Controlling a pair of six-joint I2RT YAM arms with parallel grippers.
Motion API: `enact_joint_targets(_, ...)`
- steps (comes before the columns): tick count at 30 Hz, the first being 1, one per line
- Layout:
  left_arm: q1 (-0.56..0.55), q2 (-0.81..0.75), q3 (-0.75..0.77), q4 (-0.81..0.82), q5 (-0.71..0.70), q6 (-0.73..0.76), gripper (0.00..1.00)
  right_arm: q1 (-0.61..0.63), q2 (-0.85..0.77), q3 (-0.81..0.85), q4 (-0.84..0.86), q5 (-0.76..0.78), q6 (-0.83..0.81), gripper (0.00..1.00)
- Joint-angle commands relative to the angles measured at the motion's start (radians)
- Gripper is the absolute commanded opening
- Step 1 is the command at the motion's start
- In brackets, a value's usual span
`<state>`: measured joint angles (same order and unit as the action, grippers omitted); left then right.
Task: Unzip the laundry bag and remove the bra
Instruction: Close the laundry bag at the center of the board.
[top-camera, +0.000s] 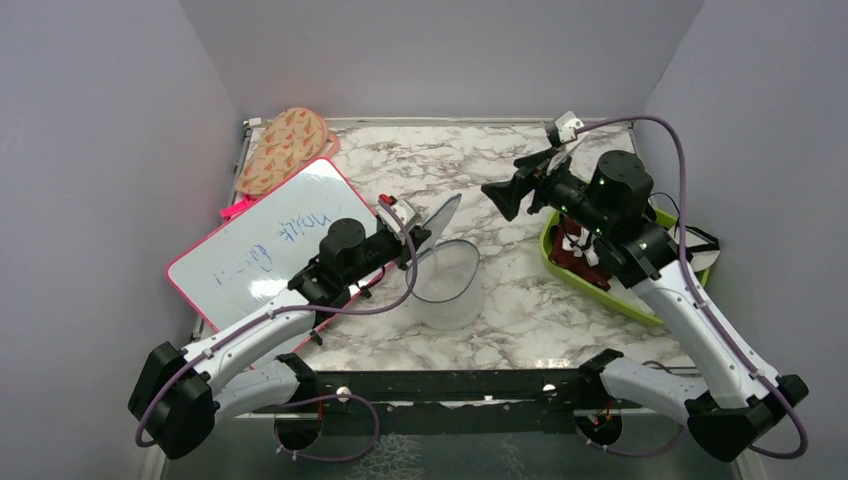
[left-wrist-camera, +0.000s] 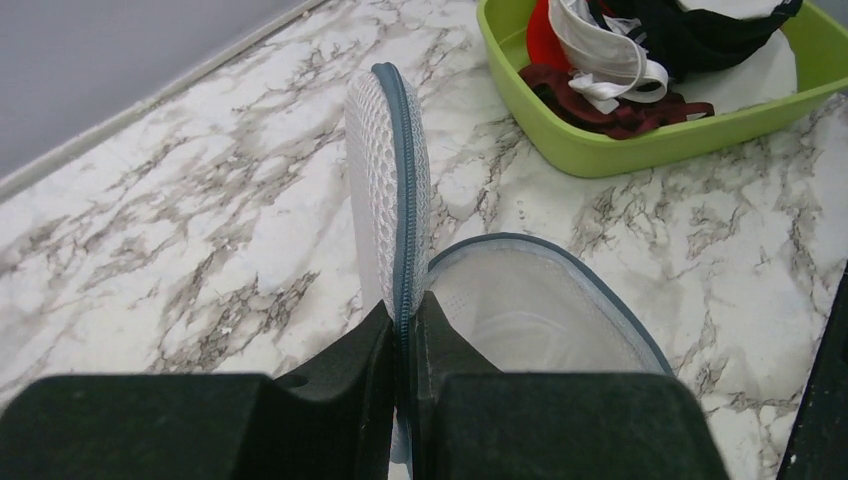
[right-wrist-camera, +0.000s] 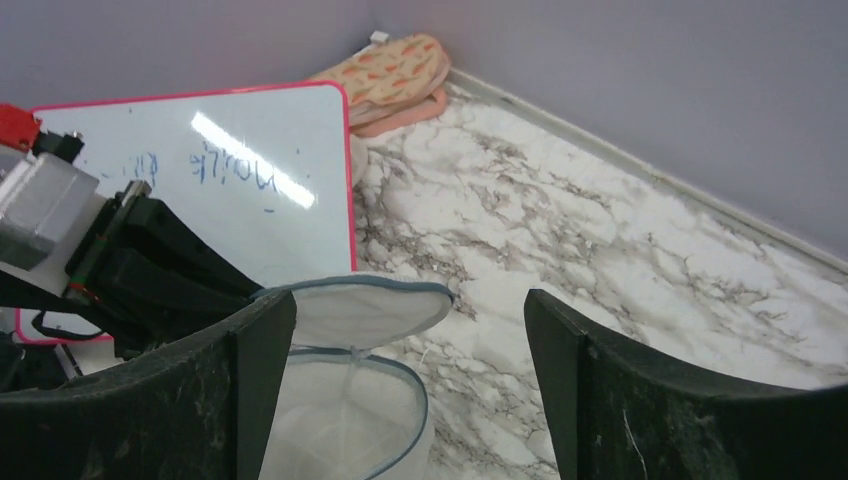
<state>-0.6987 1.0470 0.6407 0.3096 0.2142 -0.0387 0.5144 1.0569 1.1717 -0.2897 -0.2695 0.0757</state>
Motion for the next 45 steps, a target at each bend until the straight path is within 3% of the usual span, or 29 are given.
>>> enact_joint_targets(1,-0.051,-0.057,-0.033,0.094,-0.068,0.181,0.00,0.004,-0.037,0.039,-0.053,0.066,-0.004,0.83)
enact_joint_targets(6,-0.099,-0.101,-0.059,0.047,-0.027,0.347,0.00,0.004,-0.061,0.041,-0.092,0.098,-0.019,0.84)
enact_joint_targets(11,-0.179,-0.102,-0.056,-0.115,-0.017,0.526,0.00,0.004,-0.109,0.019,-0.100,0.125,-0.025,0.84)
enact_joint_targets(18,-0.294,-0.118,-0.065,-0.219,-0.033,0.612,0.00,0.004,-0.116,-0.009,-0.083,0.126,-0.030,0.84)
enact_joint_targets(22,-0.333,-0.124,-0.080,-0.264,-0.045,0.635,0.19,0.004,-0.112,-0.002,-0.087,0.130,-0.034,0.84)
enact_joint_targets(30,-0.352,-0.077,-0.031,-0.350,-0.018,0.627,0.21,0.004,-0.125,-0.018,-0.091,0.153,-0.039,0.84)
enact_joint_targets(34,-0.352,-0.100,-0.022,-0.359,0.020,0.597,0.35,0.004,-0.128,-0.014,-0.095,0.160,-0.047,0.84)
enact_joint_targets(45,-0.330,-0.223,-0.049,-0.181,-0.043,0.442,0.64,0.004,-0.137,-0.037,-0.093,0.153,-0.039,0.84)
